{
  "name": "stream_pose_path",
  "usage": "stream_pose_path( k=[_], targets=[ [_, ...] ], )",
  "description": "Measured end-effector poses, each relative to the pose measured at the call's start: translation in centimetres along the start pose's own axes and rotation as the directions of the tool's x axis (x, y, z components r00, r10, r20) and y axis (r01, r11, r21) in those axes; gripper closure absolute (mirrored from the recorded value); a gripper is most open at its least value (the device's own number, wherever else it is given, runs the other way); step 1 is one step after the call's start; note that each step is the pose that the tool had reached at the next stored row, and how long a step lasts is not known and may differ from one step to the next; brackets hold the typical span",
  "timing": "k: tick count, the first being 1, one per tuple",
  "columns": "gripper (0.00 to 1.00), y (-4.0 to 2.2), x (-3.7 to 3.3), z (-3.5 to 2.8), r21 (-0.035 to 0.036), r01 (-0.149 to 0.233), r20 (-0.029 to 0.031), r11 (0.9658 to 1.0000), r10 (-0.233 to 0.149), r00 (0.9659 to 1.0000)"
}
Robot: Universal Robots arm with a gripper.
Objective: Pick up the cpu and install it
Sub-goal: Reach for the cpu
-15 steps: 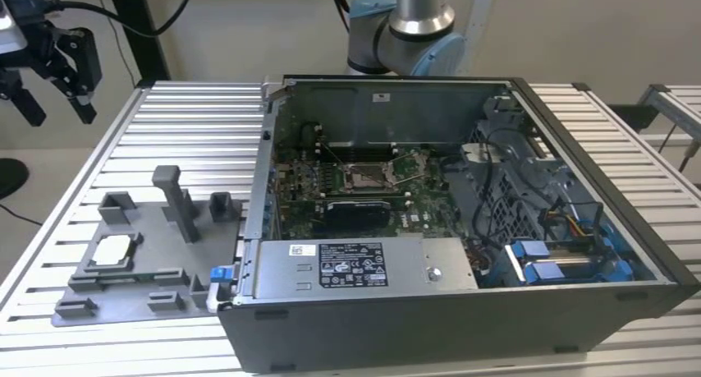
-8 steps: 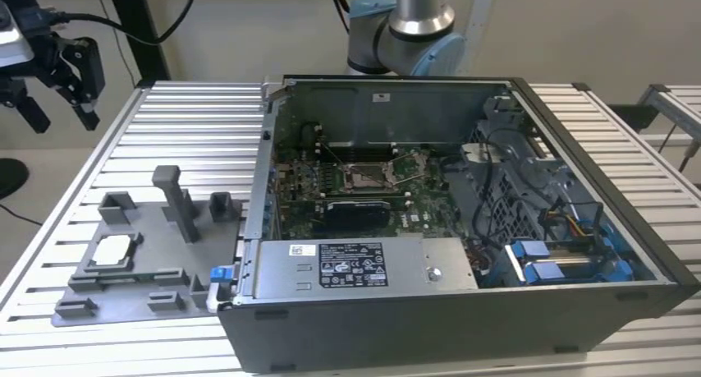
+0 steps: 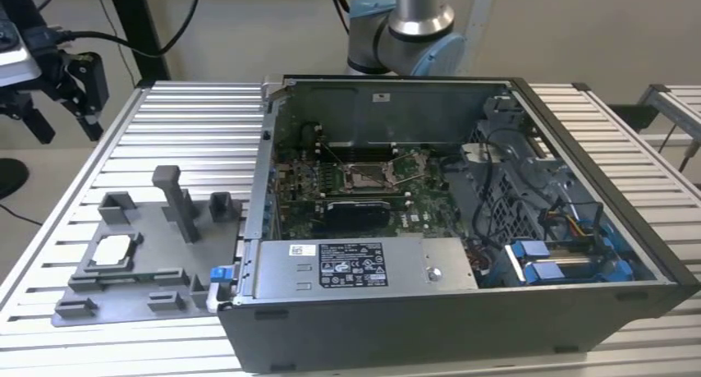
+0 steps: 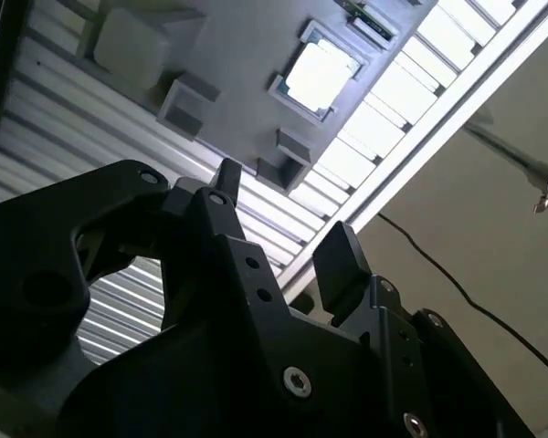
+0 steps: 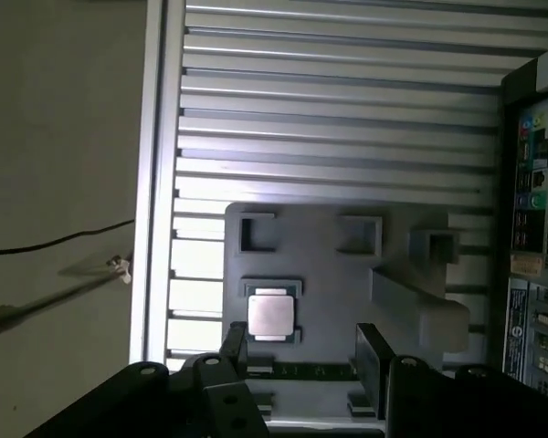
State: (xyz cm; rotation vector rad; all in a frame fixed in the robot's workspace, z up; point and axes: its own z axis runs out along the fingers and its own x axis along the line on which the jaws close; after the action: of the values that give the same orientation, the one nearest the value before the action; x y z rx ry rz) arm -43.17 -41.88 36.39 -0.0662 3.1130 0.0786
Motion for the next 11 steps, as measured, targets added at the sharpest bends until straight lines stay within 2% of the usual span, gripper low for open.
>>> stream_pose_path(
  k=[11],
  targets=[
    [1.0,-0.13,0.32,1.86,0.0,-0.001,0.0001,1.0,0.001,1.0]
  ],
)
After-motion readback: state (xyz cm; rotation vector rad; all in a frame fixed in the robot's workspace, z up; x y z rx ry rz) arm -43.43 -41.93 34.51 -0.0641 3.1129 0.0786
